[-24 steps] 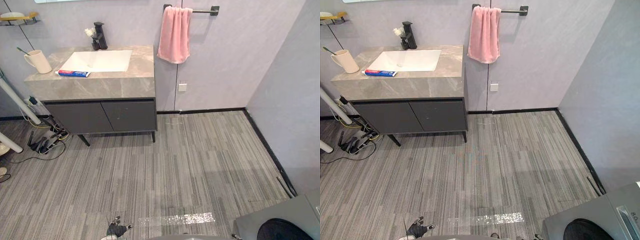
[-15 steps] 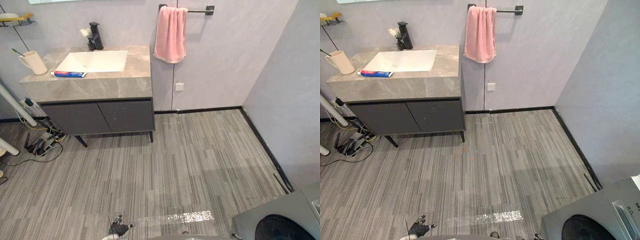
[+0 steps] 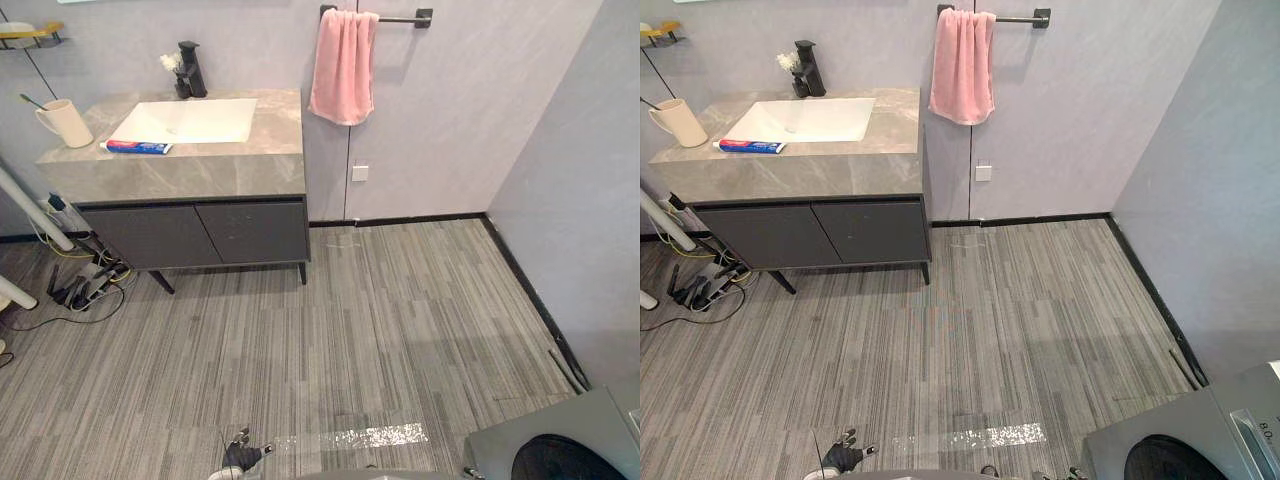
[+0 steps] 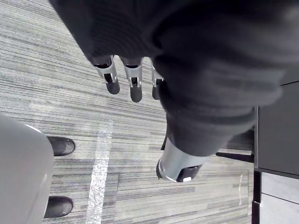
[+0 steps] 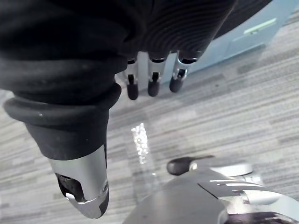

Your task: Organize washtable

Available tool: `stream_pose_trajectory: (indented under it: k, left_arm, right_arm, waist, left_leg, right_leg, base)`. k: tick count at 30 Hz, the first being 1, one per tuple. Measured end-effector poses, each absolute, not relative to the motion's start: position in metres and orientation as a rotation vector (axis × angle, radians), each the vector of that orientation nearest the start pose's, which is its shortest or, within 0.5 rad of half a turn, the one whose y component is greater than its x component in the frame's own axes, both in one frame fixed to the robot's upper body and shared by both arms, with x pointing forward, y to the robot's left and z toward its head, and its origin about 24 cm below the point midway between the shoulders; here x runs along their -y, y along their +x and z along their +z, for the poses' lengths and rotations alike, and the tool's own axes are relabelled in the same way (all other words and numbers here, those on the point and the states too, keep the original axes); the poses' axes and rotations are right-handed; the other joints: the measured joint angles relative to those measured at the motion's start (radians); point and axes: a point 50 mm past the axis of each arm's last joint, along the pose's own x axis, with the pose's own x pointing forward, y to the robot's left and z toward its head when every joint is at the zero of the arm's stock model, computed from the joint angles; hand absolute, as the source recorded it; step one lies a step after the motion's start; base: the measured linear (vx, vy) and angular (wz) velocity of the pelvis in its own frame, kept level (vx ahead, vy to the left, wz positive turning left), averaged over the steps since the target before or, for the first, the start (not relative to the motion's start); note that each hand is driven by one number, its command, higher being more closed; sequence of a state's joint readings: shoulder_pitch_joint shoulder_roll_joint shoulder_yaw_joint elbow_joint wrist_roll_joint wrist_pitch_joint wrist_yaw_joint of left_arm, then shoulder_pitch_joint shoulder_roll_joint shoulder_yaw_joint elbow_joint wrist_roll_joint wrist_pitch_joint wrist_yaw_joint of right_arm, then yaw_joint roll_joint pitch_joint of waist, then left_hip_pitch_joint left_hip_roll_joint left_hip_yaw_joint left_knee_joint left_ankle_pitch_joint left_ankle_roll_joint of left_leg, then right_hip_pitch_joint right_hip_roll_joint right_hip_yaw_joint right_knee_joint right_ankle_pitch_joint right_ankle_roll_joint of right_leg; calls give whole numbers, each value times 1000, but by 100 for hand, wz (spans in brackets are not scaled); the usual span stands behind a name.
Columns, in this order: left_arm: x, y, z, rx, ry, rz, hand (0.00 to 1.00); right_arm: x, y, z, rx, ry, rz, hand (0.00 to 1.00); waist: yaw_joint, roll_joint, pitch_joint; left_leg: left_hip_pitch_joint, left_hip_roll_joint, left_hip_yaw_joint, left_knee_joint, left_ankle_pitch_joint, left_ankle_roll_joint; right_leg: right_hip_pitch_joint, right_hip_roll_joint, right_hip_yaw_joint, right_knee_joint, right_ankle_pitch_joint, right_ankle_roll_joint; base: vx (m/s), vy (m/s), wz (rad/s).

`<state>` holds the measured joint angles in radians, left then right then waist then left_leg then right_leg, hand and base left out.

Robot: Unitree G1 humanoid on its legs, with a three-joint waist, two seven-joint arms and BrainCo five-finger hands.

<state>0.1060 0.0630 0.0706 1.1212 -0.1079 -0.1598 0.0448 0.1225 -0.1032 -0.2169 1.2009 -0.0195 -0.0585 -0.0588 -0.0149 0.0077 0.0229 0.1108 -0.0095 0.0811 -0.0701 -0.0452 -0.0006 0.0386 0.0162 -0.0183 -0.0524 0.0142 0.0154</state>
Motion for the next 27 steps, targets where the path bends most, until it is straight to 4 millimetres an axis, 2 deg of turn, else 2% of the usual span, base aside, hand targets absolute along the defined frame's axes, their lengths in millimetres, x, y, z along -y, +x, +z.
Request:
stream_pose_trajectory:
  k: [23,25,26,27]
  left_arm:
    - [-190,85,-164,-1049,-48,236,0]
    - [-192,85,-163,-1048,-55,252,0]
    - [-198,86,-162,-1035,-72,289,0]
    - [-199,86,-161,-1028,-85,308,0]
  right_arm:
    - [217,46,-171,-1244,4,-330,0]
    - [217,47,-170,-1239,18,-344,0]
    - [217,48,-170,-1234,31,-351,0]
    - [218,49,-170,-1229,30,-352,0]
  waist:
    - [0,-7,-1]
    - [-1,-1,6]
    - [-3,2,29]
    - [0,7,34]
  left_leg:
    - [-36,9,17,2,-1,-1]
    - [-49,20,29,29,-26,-17]
    - [-110,53,45,204,-131,-52]
    - [-137,77,58,294,-177,-82]
  right_leg:
    - [-32,10,22,-4,6,-7]
    - [-53,20,25,33,-12,-21]
    - [-74,37,28,132,-79,-41]
    - [-80,49,28,172,-98,-57]
  base:
    - [-10,-4,-2]
    - [-3,-57,-21]
    - [-8,-102,-31]
    - [-11,-130,-40]
